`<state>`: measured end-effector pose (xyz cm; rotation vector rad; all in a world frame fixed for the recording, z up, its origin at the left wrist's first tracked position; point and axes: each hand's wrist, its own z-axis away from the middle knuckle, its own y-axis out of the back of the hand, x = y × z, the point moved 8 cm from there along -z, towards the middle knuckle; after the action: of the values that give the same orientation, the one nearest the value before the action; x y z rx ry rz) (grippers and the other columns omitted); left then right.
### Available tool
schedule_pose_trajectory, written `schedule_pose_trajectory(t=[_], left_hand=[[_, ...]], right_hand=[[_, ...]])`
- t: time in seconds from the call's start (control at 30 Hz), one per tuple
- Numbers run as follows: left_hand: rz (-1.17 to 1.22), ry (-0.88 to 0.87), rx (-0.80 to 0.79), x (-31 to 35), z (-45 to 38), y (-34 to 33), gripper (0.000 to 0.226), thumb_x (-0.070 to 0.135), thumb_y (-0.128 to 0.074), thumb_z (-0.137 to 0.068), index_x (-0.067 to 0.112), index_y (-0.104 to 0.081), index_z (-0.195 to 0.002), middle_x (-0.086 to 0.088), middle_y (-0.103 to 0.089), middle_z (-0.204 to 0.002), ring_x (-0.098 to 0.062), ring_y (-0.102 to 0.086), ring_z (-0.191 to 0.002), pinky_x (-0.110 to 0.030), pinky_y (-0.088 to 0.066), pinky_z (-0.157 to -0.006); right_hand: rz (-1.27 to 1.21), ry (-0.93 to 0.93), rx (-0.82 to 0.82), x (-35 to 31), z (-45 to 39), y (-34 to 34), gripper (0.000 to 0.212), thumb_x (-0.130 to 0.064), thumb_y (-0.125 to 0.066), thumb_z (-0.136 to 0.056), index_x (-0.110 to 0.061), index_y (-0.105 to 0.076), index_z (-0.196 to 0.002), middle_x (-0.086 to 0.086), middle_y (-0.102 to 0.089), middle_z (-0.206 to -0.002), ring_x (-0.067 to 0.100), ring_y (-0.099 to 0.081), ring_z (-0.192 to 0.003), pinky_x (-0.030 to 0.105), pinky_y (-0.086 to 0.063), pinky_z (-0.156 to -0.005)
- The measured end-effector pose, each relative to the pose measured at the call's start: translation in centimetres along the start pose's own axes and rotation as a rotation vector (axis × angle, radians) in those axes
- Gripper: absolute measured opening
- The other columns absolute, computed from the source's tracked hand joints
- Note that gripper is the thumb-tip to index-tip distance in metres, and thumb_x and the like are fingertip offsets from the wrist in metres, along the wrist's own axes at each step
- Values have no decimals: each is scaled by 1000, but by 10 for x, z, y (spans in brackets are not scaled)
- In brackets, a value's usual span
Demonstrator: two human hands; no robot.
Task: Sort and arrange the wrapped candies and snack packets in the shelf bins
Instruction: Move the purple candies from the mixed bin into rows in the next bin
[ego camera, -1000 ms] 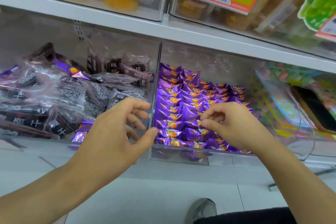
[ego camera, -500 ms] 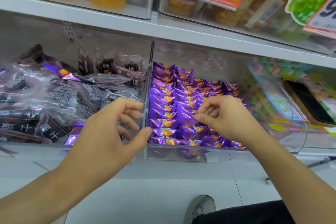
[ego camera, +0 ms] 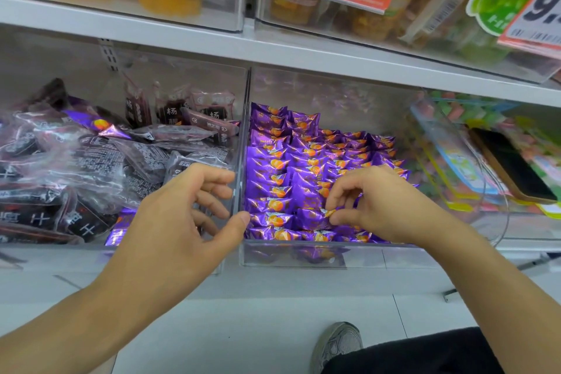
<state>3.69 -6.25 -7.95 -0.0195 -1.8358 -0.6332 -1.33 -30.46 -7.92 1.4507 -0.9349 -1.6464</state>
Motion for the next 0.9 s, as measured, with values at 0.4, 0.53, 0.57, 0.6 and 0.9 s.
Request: schedule_pose_trajectory(t=[0.4, 0.53, 0.57, 0.6, 0.9], left_hand=[[-24, 5, 11, -1, 0, 1, 38, 26, -81, -73, 36, -62, -103, 11, -66, -90, -11, -66, -70, -18, -53, -63], [-23, 15, 6, -2, 1, 0, 38, 26, -81, -73, 37, -61, -103, 16, -64, -90, -12, -65, -69, -23, -53, -62], [-21, 18, -2, -1, 1, 0, 38, 26, -81, -73, 37, -61, -103, 17, -63, -90, -12, -64, -69, -25, -54, -63], [-16, 23, -15, -1, 1, -1, 38, 26, -81, -74, 37, -61, -104, 17, -63, -91, -12, -64, -69, -27, -54, -64], [-124, -56, 14, 13, -8, 37, 9, 26, -74, -82, 29, -68, -88, 11, -67, -77, -12, -62, -70, -17, -50, -62]], right_hand=[[-23, -46, 15, 0, 0, -2, 18, -20, -89, -71, -23, -72, -77, -10, -69, -68, 3, -65, -62, 8, -43, -57], [-8, -40, 5, -1, 3, 0, 19, -27, -89, -71, -24, -71, -79, -10, -69, -70, 3, -66, -61, 8, -43, -57], [-3, -45, 10, -1, 3, 1, 21, -30, -89, -70, -24, -71, -80, -10, -70, -71, 3, -66, -61, 8, -43, -57], [8, -47, 19, 0, 3, 2, 23, -33, -89, -69, -25, -71, -80, -9, -70, -72, 3, -66, -62, 9, -44, -58], [-74, 121, 304, -50, 14, 34, 20, -22, -85, -75, -33, -68, -73, -17, -67, -70, 7, -62, -59, 15, -46, -59]])
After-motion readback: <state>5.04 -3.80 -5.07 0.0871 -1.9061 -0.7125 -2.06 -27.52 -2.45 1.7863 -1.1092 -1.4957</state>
